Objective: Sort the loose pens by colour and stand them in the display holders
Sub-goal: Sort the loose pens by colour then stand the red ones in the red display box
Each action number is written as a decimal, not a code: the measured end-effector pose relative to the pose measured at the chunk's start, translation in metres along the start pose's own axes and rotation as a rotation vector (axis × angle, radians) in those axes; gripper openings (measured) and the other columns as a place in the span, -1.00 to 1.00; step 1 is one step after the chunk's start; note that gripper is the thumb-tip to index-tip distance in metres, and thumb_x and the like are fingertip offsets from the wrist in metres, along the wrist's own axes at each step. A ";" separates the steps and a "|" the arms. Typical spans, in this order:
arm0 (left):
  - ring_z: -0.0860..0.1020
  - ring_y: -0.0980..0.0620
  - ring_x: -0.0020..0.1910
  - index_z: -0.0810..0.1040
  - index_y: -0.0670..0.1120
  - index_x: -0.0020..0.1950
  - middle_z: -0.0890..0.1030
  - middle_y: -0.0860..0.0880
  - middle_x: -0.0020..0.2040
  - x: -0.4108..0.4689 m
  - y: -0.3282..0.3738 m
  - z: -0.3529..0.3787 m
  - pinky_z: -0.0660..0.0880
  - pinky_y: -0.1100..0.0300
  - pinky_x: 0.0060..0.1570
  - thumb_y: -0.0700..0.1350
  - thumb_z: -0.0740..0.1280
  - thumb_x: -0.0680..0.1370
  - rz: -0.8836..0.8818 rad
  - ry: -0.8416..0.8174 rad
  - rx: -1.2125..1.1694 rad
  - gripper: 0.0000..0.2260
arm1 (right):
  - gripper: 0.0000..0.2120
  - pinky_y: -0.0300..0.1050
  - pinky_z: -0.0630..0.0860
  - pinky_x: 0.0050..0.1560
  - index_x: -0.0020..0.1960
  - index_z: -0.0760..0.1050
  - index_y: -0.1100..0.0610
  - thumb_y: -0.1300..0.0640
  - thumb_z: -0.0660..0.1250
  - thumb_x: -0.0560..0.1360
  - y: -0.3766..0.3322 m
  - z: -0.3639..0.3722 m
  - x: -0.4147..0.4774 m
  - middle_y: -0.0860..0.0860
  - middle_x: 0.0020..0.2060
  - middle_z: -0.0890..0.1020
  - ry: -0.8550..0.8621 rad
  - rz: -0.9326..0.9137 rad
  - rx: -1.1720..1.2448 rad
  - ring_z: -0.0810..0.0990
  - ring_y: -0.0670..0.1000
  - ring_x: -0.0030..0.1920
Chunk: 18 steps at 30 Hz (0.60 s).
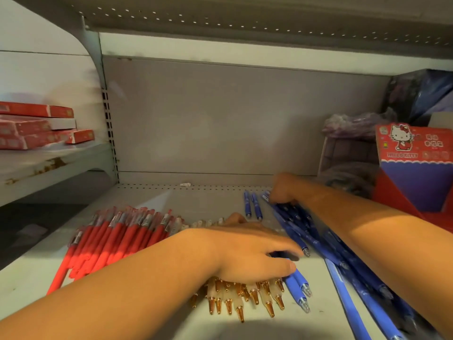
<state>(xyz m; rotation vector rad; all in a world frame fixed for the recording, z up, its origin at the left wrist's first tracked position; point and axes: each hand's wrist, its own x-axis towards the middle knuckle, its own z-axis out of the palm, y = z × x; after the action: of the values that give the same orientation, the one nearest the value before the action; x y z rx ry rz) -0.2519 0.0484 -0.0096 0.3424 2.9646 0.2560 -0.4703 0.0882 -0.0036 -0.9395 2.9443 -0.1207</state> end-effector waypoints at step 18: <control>0.44 0.12 0.16 0.50 0.13 0.22 0.54 0.15 0.10 0.000 -0.001 -0.004 0.17 -0.05 0.36 0.15 0.07 0.67 0.016 -0.016 -0.031 -0.72 | -0.74 -0.11 0.50 -0.26 0.20 0.51 0.36 0.25 0.20 0.60 -0.010 -0.004 0.015 0.18 -0.10 0.53 -0.190 0.041 -0.180 0.50 0.07 -0.27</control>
<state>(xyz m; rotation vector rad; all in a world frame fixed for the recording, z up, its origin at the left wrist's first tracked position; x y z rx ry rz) -0.2530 0.0466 -0.0058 0.3631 2.9402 0.2987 -0.4770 0.0714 0.0011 -0.8555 2.8309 0.2267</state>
